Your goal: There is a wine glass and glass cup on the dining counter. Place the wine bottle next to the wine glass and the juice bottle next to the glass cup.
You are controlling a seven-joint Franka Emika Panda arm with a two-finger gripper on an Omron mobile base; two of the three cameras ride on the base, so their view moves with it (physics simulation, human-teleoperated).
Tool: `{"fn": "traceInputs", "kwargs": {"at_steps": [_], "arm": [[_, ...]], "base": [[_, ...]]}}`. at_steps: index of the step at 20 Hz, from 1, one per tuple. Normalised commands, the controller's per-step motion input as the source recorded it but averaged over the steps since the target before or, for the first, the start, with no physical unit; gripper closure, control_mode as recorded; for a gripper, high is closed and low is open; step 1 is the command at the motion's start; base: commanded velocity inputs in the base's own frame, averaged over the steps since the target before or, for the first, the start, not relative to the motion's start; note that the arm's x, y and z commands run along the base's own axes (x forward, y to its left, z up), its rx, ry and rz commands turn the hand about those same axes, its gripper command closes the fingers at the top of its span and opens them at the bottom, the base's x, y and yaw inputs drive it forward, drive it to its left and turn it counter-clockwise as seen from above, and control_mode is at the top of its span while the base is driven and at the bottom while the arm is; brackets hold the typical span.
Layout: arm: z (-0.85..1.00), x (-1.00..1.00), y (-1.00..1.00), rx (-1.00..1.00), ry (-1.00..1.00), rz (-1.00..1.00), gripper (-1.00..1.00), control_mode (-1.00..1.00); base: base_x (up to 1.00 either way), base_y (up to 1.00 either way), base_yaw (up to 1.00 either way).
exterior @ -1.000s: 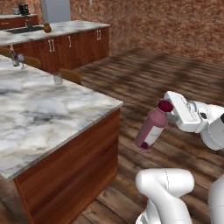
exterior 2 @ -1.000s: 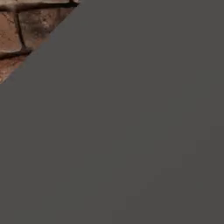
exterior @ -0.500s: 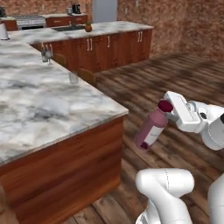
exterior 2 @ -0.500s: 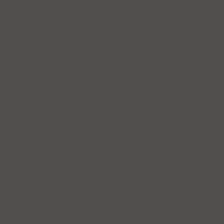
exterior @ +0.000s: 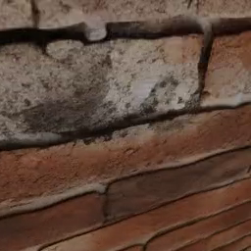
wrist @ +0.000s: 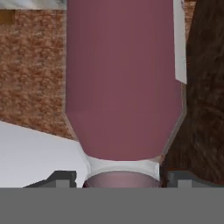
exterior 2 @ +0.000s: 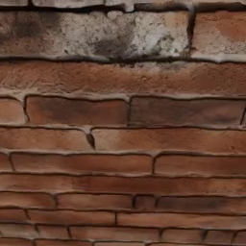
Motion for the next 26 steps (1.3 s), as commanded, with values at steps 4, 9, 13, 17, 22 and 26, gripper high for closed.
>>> {"fn": "traceInputs", "kwargs": {"at_steps": [4, 9, 13, 17, 22, 26], "arm": [[0.0, 0.0, 0.0, 0.0, 0.0, 0.0, 1.0, 1.0], [0.0, 0.0, 0.0, 0.0, 0.0, 0.0, 1.0, 1.0], [0.0, 0.0, 0.0, 0.0, 0.0, 0.0, 1.0, 1.0], [0.0, 0.0, 0.0, 0.0, 0.0, 0.0, 1.0, 1.0], [0.0, 0.0, 0.0, 0.0, 0.0, 0.0, 1.0, 1.0], [0.0, 0.0, 0.0, 0.0, 0.0, 0.0, 1.0, 1.0]], "base": [[0.0, -0.88, 0.52], [0.0, -0.74, 0.59], [0.0, -0.79, 0.58], [0.0, -0.84, 0.57], [0.0, -0.9, 0.53], [0.0, -0.96, 0.49]]}}
